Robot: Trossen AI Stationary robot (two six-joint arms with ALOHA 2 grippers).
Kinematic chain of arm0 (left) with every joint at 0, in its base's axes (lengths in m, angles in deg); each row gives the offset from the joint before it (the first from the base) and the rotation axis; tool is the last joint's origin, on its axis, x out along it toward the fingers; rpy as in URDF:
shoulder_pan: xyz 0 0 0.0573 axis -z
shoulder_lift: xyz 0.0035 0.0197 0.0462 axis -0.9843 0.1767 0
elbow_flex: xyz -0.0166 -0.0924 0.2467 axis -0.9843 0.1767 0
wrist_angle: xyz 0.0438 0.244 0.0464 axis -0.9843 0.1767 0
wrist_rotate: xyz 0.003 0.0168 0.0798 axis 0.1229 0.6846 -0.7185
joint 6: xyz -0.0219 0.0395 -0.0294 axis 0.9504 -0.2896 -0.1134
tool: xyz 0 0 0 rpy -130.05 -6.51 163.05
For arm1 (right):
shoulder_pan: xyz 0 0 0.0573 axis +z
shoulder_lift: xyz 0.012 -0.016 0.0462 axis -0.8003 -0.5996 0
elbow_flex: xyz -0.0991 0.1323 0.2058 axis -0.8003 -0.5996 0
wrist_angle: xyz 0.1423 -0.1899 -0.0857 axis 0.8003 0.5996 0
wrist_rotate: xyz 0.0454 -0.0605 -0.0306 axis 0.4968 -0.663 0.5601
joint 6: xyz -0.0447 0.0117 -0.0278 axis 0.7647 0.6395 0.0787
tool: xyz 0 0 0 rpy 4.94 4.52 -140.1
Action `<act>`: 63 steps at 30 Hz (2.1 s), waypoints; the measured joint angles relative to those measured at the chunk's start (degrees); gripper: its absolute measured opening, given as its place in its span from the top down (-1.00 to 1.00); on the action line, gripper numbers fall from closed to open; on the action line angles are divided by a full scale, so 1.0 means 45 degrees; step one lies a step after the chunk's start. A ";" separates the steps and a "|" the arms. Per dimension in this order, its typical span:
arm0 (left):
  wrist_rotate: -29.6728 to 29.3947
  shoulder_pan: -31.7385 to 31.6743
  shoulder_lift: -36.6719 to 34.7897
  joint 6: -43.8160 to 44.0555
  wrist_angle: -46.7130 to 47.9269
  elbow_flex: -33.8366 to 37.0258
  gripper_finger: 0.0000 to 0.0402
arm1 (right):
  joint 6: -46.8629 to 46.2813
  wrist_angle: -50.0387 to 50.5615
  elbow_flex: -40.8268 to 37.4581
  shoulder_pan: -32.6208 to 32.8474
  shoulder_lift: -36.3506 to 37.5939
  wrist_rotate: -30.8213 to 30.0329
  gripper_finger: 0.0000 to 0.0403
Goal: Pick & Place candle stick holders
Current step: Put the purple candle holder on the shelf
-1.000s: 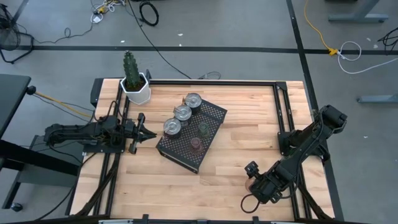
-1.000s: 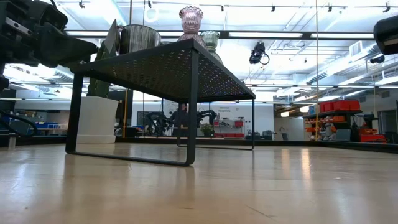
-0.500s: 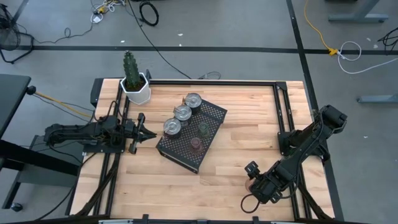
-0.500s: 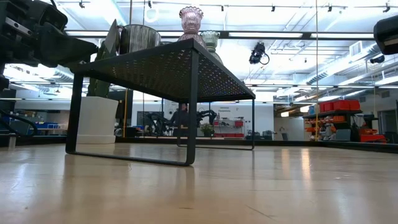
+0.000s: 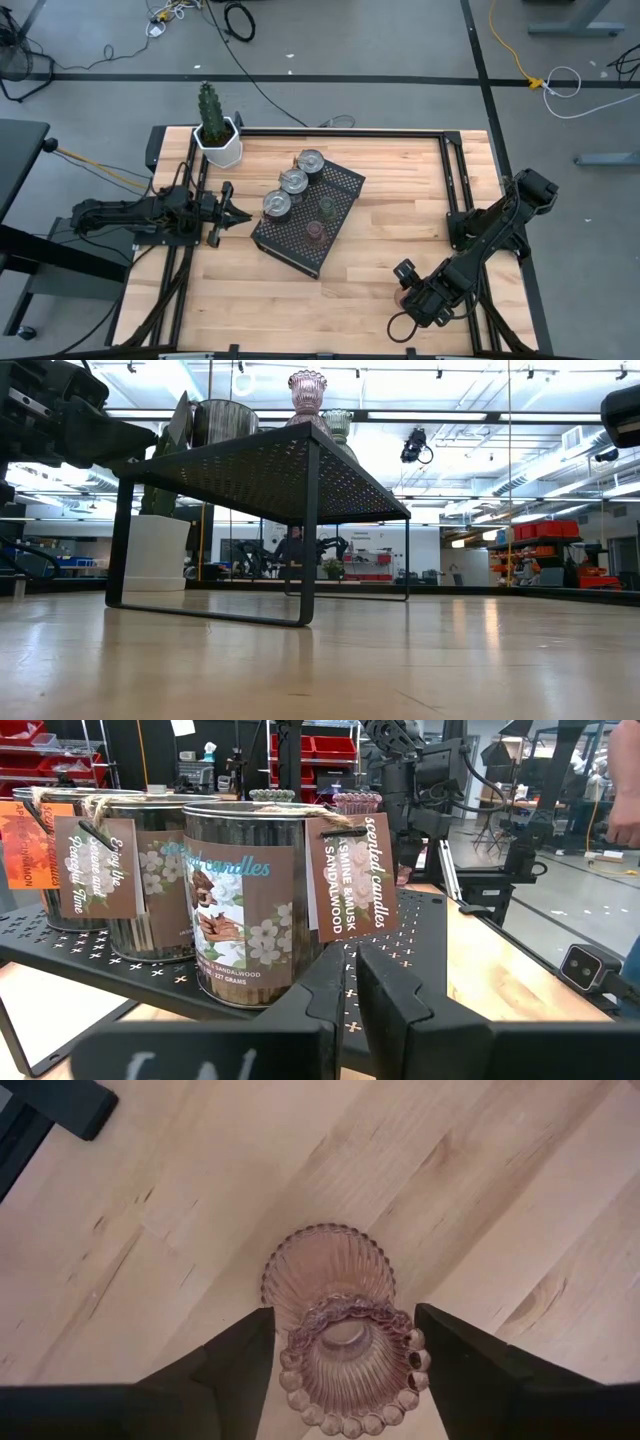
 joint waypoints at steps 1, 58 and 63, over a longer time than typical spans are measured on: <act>0.0000 0.0000 0.0005 0.0002 0.0000 0.0004 0.83 | -0.0005 0.0000 0.0000 0.0000 0.0000 0.0000 -0.17; 0.0000 0.0004 0.0000 0.0003 0.0001 0.0002 0.83 | 0.0085 0.2237 0.2453 -0.1607 0.0937 0.0364 0.15; 0.0000 -0.0001 0.0000 0.0000 0.0001 -0.0001 0.83 | 0.0244 0.3241 0.3564 -0.2158 0.0942 0.0360 0.15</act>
